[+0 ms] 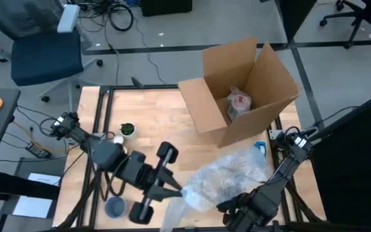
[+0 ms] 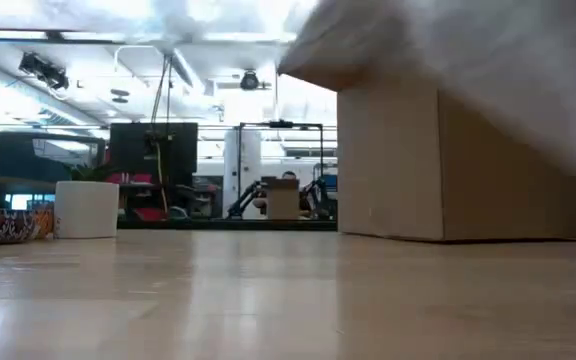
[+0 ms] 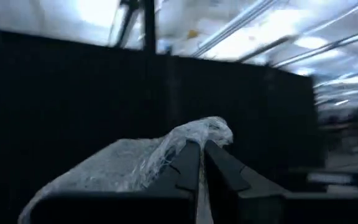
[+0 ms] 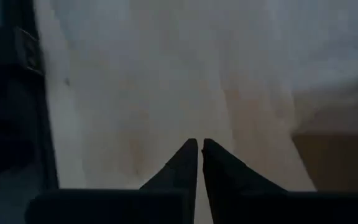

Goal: Wrap mug
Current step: Wrap the blue mug with bubble wrap

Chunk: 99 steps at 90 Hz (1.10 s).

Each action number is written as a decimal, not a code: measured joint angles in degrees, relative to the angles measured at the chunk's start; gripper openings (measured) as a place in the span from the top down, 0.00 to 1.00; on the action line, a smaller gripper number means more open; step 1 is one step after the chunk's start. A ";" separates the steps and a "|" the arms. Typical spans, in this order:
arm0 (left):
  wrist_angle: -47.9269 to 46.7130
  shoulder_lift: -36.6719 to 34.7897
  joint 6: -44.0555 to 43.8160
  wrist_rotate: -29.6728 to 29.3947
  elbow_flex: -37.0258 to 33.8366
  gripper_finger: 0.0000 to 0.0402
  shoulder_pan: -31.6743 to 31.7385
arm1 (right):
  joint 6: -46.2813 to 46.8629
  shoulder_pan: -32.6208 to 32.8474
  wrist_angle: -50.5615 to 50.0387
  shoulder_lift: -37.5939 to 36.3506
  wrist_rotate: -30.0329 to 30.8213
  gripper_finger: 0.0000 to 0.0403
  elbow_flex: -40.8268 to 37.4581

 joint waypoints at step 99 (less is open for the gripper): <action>-66.94 -11.29 -63.54 -32.34 -33.37 1.00 6.80 | -9.42 -7.19 28.06 0.07 -9.19 1.00 -16.87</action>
